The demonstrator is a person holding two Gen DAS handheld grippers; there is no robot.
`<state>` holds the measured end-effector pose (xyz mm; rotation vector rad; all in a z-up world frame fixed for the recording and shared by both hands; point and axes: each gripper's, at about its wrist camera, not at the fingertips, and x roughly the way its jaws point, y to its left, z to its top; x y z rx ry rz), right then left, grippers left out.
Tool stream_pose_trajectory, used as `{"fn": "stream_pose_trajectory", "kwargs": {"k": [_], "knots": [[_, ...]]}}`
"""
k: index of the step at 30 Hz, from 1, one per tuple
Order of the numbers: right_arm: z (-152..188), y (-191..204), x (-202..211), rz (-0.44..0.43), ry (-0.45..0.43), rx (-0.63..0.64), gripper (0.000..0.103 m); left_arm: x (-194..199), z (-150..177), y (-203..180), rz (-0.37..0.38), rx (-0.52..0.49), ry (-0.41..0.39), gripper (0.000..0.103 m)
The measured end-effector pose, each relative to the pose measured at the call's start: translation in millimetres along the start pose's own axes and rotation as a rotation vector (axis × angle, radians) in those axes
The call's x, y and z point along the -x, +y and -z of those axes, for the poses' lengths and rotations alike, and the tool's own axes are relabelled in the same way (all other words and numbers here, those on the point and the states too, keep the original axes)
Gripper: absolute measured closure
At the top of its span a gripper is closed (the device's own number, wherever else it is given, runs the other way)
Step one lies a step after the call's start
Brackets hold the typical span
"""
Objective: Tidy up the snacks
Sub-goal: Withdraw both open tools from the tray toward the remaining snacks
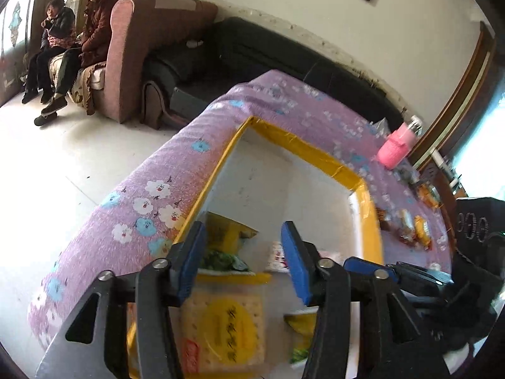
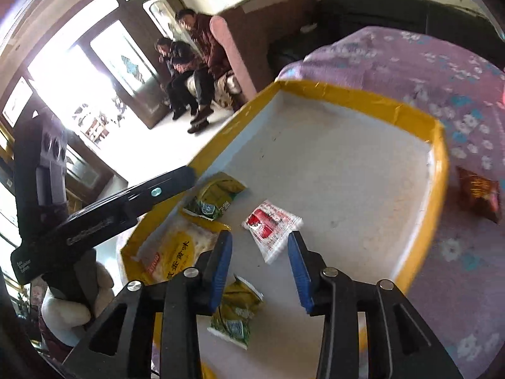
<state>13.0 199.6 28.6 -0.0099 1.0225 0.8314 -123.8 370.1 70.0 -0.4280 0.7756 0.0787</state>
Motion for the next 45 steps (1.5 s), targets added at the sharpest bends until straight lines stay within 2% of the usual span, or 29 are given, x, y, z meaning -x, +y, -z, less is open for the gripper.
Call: {"fn": "stream_pose_trajectory", "kwargs": {"k": [1, 3, 6, 9, 13, 15, 17, 23, 27, 34, 37, 42, 44, 45], "knots": [[2.6, -2.6, 7.9, 0.0, -0.017, -0.007, 0.064, 6.6, 2.0, -4.5, 0.007, 0.001, -0.013, 0.046], [8.2, -9.7, 25.2, 0.009, -0.062, -0.021, 0.063, 19.8, 6.5, -16.8, 0.026, 0.0, -0.031, 0.035], [23.0, -28.5, 59.9, 0.051, -0.139, -0.041, 0.057, 39.2, 16.3, -39.5, 0.075, 0.009, -0.063, 0.023], [36.5, -58.7, 97.6, 0.125, -0.201, -0.077, 0.053, 48.0, 26.5, -59.8, 0.159, 0.018, -0.07, 0.022], [60.9, -115.2, 149.0, 0.24, -0.256, -0.164, 0.05, 42.0, 43.8, -91.5, 0.267, 0.015, -0.008, 0.022], [77.8, -152.3, 173.0, 0.322, -0.261, -0.22, 0.049, 37.1, 51.5, -105.3, 0.286, -0.013, 0.018, 0.022], [91.4, -182.7, 183.9, 0.366, -0.246, -0.263, 0.047, 29.8, 59.0, -120.8, 0.289, -0.049, 0.048, 0.022], [120.5, -249.8, 191.6, 0.407, -0.226, -0.4, 0.047, 19.2, 67.5, -148.2, 0.286, -0.101, 0.1, 0.022], [100.9, -254.2, 181.1, 0.323, -0.252, -0.427, 0.047, 25.8, 72.2, -152.0, 0.27, -0.114, 0.079, 0.022], [11.3, -205.9, 103.2, 0.26, -0.191, -0.315, 0.047, 33.3, 79.9, -142.5, 0.274, -0.113, 0.076, 0.022], [-14.6, -193.1, 69.9, 0.294, -0.18, -0.289, 0.048, 35.2, 81.0, -136.9, 0.273, -0.125, 0.07, 0.022], [-49.9, -181.0, 11.1, 0.413, -0.114, -0.235, 0.051, 26.6, 80.5, -117.3, 0.309, -0.082, 0.101, 0.022], [-50.8, -177.4, -1.1, 0.439, -0.073, -0.201, 0.055, 24.7, 80.6, -109.5, 0.312, -0.073, 0.104, 0.022], [-48.1, -173.4, -3.9, 0.458, -0.048, -0.165, 0.061, 24.0, 80.1, -105.5, 0.311, -0.068, 0.103, 0.022]]}}
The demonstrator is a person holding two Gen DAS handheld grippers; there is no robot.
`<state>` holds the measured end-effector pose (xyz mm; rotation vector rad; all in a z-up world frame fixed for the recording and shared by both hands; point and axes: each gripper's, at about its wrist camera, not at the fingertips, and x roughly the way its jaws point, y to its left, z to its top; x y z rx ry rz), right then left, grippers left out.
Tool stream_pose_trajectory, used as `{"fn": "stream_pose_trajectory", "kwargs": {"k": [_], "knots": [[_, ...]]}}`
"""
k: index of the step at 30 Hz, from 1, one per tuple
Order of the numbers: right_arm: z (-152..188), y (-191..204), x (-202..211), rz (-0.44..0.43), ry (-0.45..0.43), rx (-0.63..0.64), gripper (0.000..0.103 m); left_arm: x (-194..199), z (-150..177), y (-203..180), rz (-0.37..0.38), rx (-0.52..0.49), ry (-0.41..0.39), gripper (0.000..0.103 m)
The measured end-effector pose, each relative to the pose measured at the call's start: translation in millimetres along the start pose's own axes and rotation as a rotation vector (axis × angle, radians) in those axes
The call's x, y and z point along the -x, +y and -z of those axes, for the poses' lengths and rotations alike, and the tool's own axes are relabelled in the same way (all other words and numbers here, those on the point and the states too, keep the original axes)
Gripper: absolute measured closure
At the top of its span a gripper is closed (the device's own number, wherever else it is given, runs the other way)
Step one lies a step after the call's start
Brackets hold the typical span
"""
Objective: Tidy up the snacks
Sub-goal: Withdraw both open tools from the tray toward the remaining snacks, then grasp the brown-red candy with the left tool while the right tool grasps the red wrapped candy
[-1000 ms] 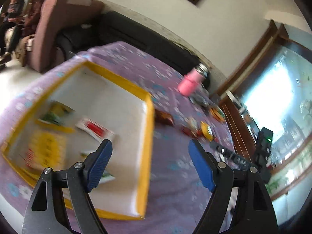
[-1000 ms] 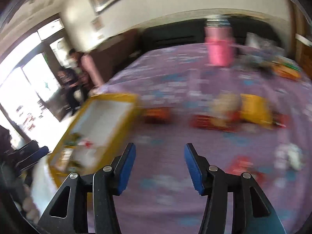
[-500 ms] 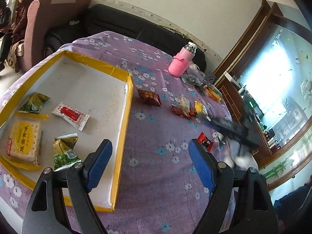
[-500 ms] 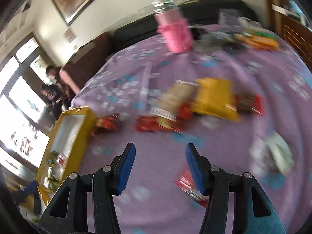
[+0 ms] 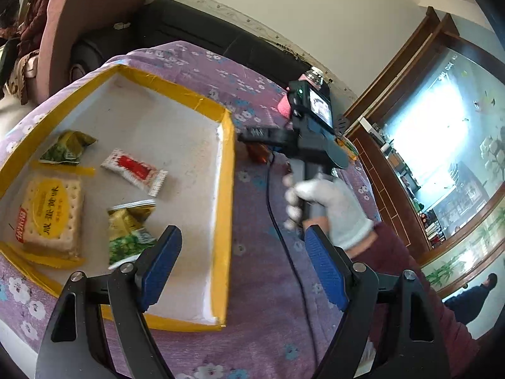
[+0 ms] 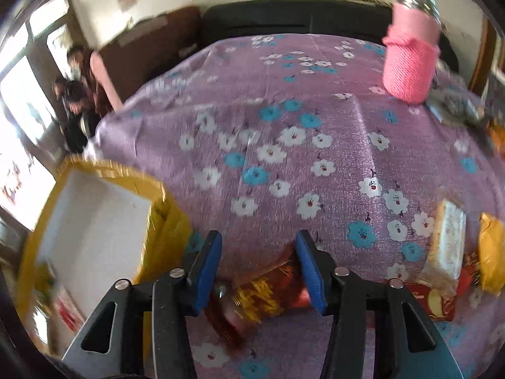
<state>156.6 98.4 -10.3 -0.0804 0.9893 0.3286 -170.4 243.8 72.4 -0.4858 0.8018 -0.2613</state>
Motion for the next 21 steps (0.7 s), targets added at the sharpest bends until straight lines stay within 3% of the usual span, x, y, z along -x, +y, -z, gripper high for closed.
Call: {"fn": "stream_pose_trajectory", "kwargs": {"k": [2, 6, 8, 11, 13, 14, 18, 21], "knots": [[13.7, 4.8, 3.4, 0.0, 0.059, 0.08, 0.074, 0.6, -0.3, 5.3, 0.001, 0.012, -0.004, 0.022], [50.9, -5.0, 30.2, -0.041, 0.126, 0.179, 0.074, -0.1, 2.5, 6.9, 0.002, 0.016, -0.001, 0.022], [68.7, -19.0, 47.9, -0.122, 0.18, 0.183, 0.074, -0.6, 4.5, 2.4, 0.003, 0.004, 0.004, 0.022], [82.6, -67.5, 100.3, -0.216, 0.064, 0.067, 0.066, -1.9, 7.1, -9.0, -0.001, -0.028, 0.008, 0.022], [89.6, -105.6, 129.3, -0.196, -0.039, -0.013, 0.041, -6.1, 7.5, -15.4, -0.002, -0.038, 0.019, 0.022], [93.5, -119.1, 137.2, -0.165, -0.077, -0.029, 0.038, -9.4, 8.1, -19.8, -0.002, -0.045, 0.027, 0.022], [113.3, -155.9, 125.8, -0.117, -0.055, -0.099, 0.036, -26.9, 16.9, -46.1, 0.002, -0.093, 0.075, 0.022], [125.4, -162.6, 108.8, -0.026, -0.04, -0.099, 0.036, -32.8, 23.4, -61.8, -0.015, -0.129, 0.102, 0.022]]}}
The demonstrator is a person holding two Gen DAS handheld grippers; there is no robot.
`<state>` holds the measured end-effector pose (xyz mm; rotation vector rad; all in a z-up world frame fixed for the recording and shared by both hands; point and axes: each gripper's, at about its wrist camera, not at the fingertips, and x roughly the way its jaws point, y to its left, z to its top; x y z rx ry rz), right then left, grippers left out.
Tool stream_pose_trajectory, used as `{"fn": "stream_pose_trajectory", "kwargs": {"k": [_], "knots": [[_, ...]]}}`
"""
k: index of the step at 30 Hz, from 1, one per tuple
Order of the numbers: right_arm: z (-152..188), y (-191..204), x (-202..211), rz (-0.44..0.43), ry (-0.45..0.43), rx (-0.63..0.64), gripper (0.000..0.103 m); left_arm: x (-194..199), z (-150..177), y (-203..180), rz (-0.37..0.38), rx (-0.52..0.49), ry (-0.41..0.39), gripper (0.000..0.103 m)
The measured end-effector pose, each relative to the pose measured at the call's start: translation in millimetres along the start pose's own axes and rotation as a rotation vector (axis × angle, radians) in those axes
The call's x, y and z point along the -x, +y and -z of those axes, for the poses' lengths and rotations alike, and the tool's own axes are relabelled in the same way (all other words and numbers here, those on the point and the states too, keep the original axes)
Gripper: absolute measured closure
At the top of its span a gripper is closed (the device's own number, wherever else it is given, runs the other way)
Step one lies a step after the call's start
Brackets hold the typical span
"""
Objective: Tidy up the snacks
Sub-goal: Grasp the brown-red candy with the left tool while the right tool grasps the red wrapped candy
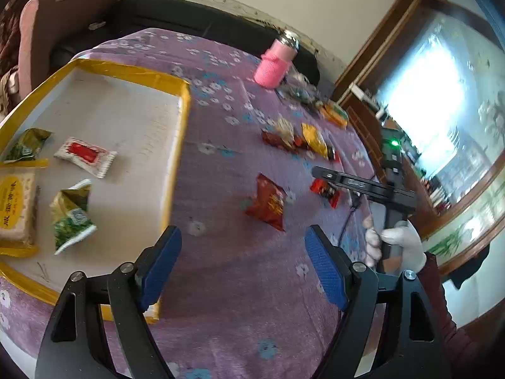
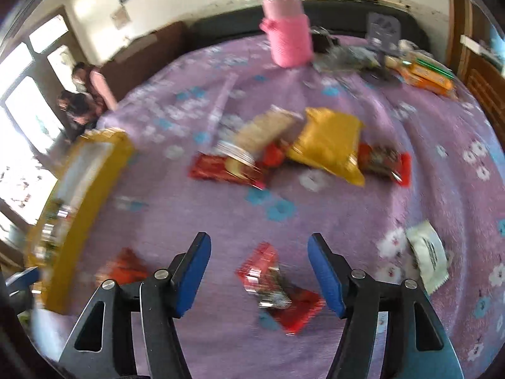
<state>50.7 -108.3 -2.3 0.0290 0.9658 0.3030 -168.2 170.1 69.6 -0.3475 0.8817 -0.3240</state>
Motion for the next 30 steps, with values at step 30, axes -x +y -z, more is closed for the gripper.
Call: {"fn": "stream_pose_trajectory", "kwargs": {"k": [30], "knots": [[28.0, 10.6, -0.4, 0.078, -0.064, 0.077, 0.072, -137.9, -16.8, -65.3, -0.251, -0.388, 0.127, 0.041]]}}
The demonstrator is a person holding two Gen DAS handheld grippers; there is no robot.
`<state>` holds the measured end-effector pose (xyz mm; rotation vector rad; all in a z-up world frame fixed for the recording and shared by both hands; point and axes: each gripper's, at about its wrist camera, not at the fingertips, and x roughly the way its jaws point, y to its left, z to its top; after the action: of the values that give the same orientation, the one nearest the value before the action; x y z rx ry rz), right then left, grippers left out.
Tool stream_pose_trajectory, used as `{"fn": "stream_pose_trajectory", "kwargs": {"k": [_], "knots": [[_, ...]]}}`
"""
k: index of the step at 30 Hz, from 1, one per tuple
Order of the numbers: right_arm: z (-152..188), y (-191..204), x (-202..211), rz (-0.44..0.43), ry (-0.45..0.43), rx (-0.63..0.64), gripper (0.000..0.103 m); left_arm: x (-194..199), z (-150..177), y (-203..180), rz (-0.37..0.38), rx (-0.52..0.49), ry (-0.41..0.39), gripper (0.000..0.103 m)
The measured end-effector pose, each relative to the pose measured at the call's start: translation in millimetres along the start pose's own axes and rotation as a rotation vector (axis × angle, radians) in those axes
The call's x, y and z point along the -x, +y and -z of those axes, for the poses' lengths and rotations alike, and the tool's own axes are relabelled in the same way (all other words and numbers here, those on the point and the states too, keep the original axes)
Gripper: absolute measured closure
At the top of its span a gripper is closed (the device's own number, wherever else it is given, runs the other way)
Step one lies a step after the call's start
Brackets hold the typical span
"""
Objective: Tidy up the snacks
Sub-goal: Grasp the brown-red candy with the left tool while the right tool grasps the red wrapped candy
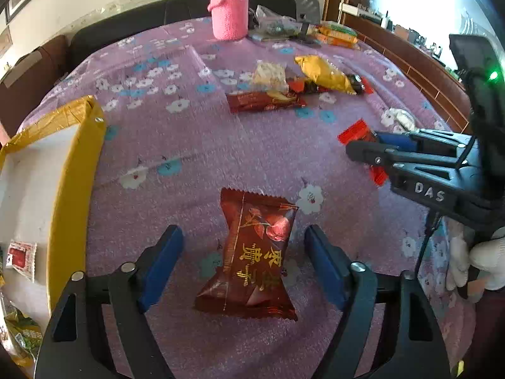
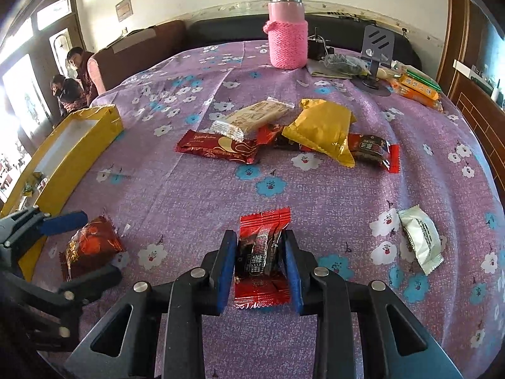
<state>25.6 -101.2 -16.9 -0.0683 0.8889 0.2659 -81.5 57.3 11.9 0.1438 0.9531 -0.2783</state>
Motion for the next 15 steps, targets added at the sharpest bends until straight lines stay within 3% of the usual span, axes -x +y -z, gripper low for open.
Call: {"fn": "stream_pose_trajectory", "kwargs": {"k": [2, 3, 8, 15], "knots": [[-0.1, -0.1, 0.0, 0.0, 0.0, -0.001, 0.072, 3.5, -1.3, -1.2, 0.008, -0.001, -0.006, 0.068], [-0.1, 0.3, -0.1, 0.0, 0.0, 0.001, 0.072, 3.7, -1.7, -0.6, 0.004, 0.005, -0.002, 0.072], [0.5, -0.6, -0.1, -0.004, -0.004, -0.003, 0.072, 11.7, 3.0, 14.4, 0.017, 0.082, -0.019, 0.072], [1.1, -8.4, 1.0, -0.048, -0.015, -0.051, 0.072, 58.6, 11.3, 49.2, 0.044, 0.213, -0.14, 0.071]]}}
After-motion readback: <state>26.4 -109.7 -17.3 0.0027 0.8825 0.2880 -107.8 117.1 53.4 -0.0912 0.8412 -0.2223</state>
